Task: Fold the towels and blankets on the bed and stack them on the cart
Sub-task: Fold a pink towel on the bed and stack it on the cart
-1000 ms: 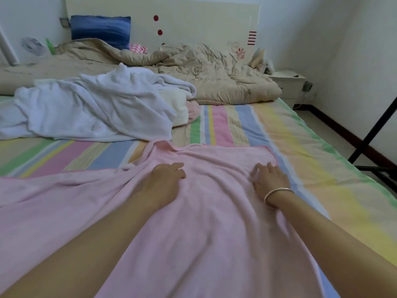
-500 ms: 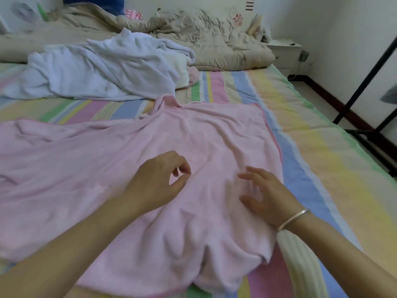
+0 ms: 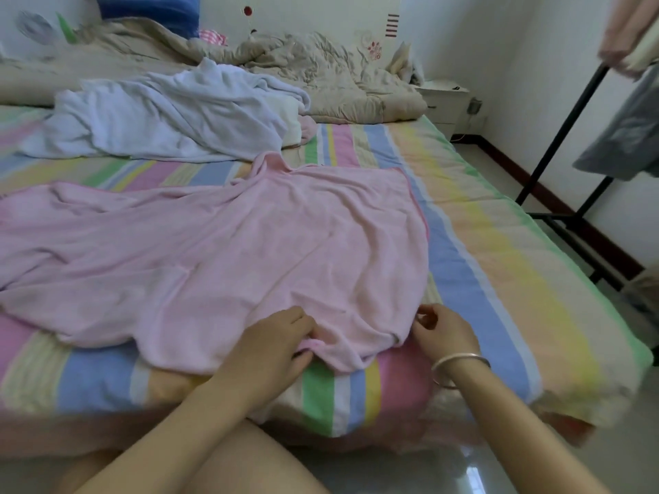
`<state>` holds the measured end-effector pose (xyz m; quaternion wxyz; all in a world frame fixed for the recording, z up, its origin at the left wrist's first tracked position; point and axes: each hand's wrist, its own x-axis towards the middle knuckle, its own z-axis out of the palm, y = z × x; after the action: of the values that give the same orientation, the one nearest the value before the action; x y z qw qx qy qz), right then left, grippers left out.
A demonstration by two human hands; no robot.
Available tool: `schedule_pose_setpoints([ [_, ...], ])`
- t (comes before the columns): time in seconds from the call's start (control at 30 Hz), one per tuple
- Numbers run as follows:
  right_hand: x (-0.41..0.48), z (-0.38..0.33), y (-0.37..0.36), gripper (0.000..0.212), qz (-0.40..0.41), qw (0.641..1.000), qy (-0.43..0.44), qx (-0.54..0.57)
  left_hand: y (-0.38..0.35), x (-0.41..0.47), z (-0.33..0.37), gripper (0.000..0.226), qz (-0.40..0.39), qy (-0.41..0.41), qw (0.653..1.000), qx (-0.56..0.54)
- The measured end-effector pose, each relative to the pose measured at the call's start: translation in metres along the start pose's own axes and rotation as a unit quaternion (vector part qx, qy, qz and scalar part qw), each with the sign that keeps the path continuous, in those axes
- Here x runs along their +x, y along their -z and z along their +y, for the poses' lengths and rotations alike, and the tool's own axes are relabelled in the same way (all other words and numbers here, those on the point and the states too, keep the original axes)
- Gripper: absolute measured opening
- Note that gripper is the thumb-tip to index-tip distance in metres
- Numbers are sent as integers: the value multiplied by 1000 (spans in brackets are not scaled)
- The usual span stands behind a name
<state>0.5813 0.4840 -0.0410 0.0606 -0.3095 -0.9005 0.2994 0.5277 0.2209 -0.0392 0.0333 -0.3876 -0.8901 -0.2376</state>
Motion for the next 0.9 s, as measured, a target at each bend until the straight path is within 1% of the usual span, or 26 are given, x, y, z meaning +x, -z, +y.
schedule_pose_setpoints([
  [0.03, 5, -9, -2, 27, -13, 997, -13, 75, 2, 0, -1, 31, 26, 14, 999, -15],
  [0.07, 11, -19, -5, 28, -41, 981, -40, 188, 4, 0, -2, 31, 53, 29, 998, -28],
  [0.1, 15, -29, -5, 29, -89, 938, -79, 325, 5, 0, -2, 31, 80, 41, 995, -34],
  [0.13, 18, -40, -6, 30, -143, 877, -119, 442, 7, 0, -2, 31, 99, 52, 993, -34],
  [0.17, 20, -49, -5, 30, -187, 818, -154, 521, 7, 0, -2, 32, 111, 61, 991, -37],
  [0.2, 24, -55, -3, 29, -218, 778, -171, 563, 7, 1, 0, 33, 117, 68, 990, -41],
  [0.23, 27, -57, -4, 29, -234, 750, -179, 592, 8, 1, 2, 34, 119, 72, 989, -47],
  [0.27, 30, -57, -5, 30, -237, 743, -174, 601, 9, 2, 4, 34, 120, 74, 989, -50],
  [0.3, 31, -56, -5, 30, -232, 751, -164, 596, 10, 2, 5, 34, 125, 75, 988, -50],
  [0.33, 30, -53, -3, 31, -205, 790, -143, 560, 12, 2, 7, 32, 130, 80, 987, -51],
  [0.37, 30, -47, 1, 33, -169, 843, -110, 499, 14, 2, 6, 31, 135, 88, 985, -55],
  [0.4, 29, -40, 10, 34, -130, 898, -74, 413, 16, 0, 6, 33, 137, 98, 984, -61],
  [0.43, 27, -33, 20, 37, -95, 938, -51, 331, 17, -1, 5, 36, 134, 106, 983, -65],
  [0.47, 27, -24, 31, 41, -63, 961, -41, 266, 17, -2, 5, 41, 125, 109, 984, -63],
  [0.5, 28, -13, 42, 42, -43, 972, -43, 229, 18, -2, 5, 46, 112, 105, 986, -58],
  [0.57, 29, 9, 64, 39, -31, 976, -68, 205, 17, -3, 9, 58, 72, 87, 992, -61],
  [0.63, 23, 24, 79, 32, -43, 967, -105, 228, 15, -4, 13, 63, 26, 57, 997, -49],
  [0.67, 21, 34, 83, 32, -45, 960, -115, 253, 14, -4, 16, 62, 6, 40, 999, -19],
  [0.73, 8, 46, 89, 25, -42, 949, -125, 287, 10, -8, 21, 51, -17, 9, 998, 56],
  [0.8, 4, 56, 89, 17, -41, 937, -128, 322, 9, -12, 23, 39, -23, 11, 994, 103],
  [0.83, 3, 59, 89, 19, -42, 929, -140, 341, 9, -15, 25, 33, -18, 21, 993, 115],
  [0.9, 4, 67, 90, 33, -32, 926, -160, 341, 13, -20, 29, 24, 0, 37, 992, 123],
])
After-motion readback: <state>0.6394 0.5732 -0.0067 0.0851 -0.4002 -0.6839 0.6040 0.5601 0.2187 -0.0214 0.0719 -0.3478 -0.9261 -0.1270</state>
